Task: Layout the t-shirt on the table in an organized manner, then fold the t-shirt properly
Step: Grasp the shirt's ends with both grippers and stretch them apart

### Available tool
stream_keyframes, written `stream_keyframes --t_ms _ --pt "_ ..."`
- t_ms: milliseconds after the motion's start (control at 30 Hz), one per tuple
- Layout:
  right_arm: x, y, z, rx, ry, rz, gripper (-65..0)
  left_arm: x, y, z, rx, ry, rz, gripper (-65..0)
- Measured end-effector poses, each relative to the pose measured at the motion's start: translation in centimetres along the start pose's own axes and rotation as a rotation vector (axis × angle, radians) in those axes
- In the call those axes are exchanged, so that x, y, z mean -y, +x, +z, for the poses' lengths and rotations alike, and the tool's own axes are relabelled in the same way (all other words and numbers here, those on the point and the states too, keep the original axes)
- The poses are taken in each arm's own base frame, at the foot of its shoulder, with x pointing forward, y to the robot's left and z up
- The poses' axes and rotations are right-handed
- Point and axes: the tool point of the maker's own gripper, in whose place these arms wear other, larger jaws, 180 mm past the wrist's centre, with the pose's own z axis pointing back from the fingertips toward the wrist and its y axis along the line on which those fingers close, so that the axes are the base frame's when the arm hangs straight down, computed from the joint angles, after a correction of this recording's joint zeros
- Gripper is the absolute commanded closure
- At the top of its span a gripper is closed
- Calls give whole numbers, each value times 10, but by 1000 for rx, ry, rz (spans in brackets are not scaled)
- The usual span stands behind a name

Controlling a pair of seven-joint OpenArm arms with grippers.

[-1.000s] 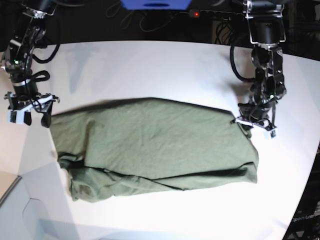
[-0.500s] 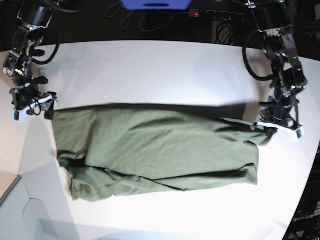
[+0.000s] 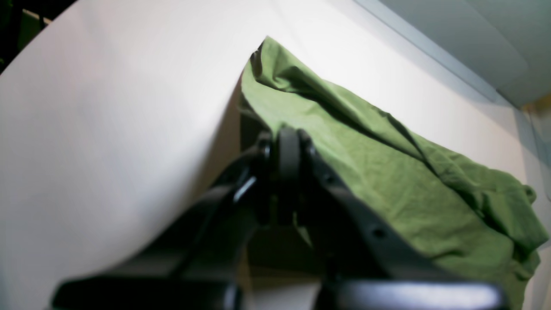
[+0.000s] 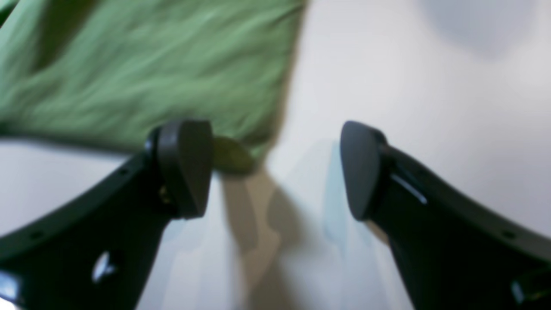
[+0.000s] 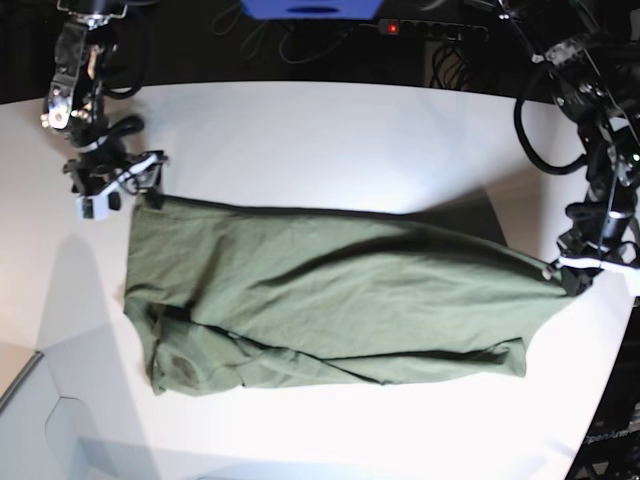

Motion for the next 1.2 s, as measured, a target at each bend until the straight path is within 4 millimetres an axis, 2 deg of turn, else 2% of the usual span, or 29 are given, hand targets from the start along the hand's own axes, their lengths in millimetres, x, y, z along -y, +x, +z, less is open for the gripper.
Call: stream_keyframes --t_ms 100,200,267,300,533,600,700,767,933,1067,1200 --pt "-23 9 5 37 49 26 -462 1 0 0 -1 -6 3 -2" --pt "-30 -3 4 6 69 26 -462 2 0 0 -1 -8 4 -2" --pt "-31 -18 1 -33 75 10 -462 1 -1 0 -3 -6 3 -2" --pt "-32 -18 0 -17 81 -7 -462 1 -2 0 -4 -5 3 -2" --pt "-30 -14 -2 -25 73 9 -461 -6 -13 4 -30 11 0 -2" --pt "-21 -10 2 -19 47 7 -461 -6 -13 4 -30 12 -1 -2" --pt "3 10 10 46 -16 1 -461 -11 -12 6 -25 22 8 -2" --pt "11 10 11 45 -34 -2 -461 -18 -10 8 -19 42 12 -2" --pt "9 -10 6 -7 -27 -29 -461 -18 -10 8 -18 40 13 -2" --pt "8 -15 5 -15 -25 -41 -461 -18 -11 8 -20 41 13 -2" --pt "-10 -15 -1 -12 20 -30 -460 -21 -17 11 -35 47 11 -2"
